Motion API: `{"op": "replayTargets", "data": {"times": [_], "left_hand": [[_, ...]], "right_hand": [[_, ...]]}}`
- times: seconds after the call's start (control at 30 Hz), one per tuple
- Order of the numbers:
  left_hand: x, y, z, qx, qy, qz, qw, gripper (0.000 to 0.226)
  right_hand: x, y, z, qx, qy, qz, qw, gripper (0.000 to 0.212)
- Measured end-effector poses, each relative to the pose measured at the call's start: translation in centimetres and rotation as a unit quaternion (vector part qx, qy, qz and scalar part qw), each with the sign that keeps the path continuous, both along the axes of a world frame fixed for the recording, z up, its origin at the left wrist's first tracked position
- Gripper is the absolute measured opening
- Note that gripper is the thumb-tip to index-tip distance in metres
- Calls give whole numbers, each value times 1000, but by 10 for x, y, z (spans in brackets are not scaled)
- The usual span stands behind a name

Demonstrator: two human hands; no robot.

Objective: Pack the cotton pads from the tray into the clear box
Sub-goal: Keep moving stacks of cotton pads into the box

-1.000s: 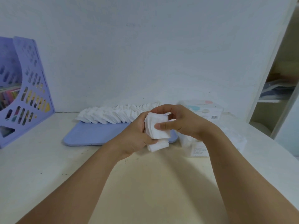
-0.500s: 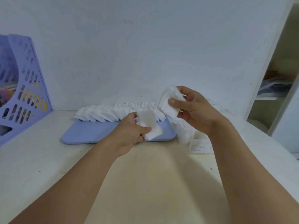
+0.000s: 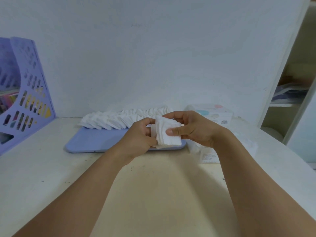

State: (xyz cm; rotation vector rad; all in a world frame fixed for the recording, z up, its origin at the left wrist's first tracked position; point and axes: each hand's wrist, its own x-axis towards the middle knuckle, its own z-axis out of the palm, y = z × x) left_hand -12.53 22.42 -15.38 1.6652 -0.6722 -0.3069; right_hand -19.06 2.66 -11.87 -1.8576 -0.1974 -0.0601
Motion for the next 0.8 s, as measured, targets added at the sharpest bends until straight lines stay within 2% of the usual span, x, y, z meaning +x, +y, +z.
{"op": "replayTargets", "data": {"times": [0.1,0.27,0.43,0.53,0.63,0.8], "left_hand": [[-1,-1,-1,-9,7,0,1000,54],[-3,-2,3,-37,58,30,997,55],[-2,0,4,-85,110,55,989,37],[-2,0,7,-76,101,31,992,20],[-6,-3,8,-70,105,23,992,21],[-14,-5,13,-104,147,33,983,24]], "right_hand": [[1,-2,-2,38,4,3,999,35],[1,-2,0,34,-16,-15,999,33],[-10,-12,14,135,-45,37,989,39],[-13,-7,14,60,-16,77,995,33],[-8,3,10,-21,-2,34,999,28],[-2,7,5,-22,4,-34,999,35]]}}
